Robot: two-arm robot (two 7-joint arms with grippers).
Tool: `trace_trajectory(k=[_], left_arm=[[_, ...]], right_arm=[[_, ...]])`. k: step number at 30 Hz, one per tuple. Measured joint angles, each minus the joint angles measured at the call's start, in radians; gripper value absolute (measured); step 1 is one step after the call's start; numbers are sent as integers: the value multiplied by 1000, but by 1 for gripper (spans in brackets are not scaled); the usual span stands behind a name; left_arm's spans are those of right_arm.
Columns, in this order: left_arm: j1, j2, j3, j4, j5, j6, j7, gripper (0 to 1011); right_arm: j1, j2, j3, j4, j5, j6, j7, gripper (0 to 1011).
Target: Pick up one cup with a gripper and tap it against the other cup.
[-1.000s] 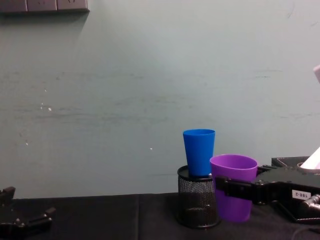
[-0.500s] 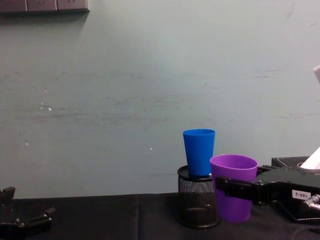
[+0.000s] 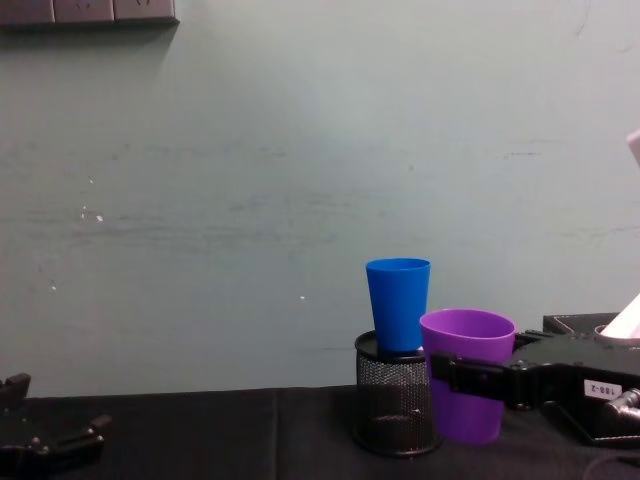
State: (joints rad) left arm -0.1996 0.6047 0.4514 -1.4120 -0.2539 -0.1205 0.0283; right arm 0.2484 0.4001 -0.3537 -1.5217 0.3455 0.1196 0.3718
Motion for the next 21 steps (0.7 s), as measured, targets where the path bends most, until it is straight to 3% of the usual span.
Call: trace_trajectory(k=[21], left_arm=[[0, 0, 0, 0, 0, 0, 0, 1000]], right_arm=[[0, 0, 0, 0, 0, 0, 0, 726]])
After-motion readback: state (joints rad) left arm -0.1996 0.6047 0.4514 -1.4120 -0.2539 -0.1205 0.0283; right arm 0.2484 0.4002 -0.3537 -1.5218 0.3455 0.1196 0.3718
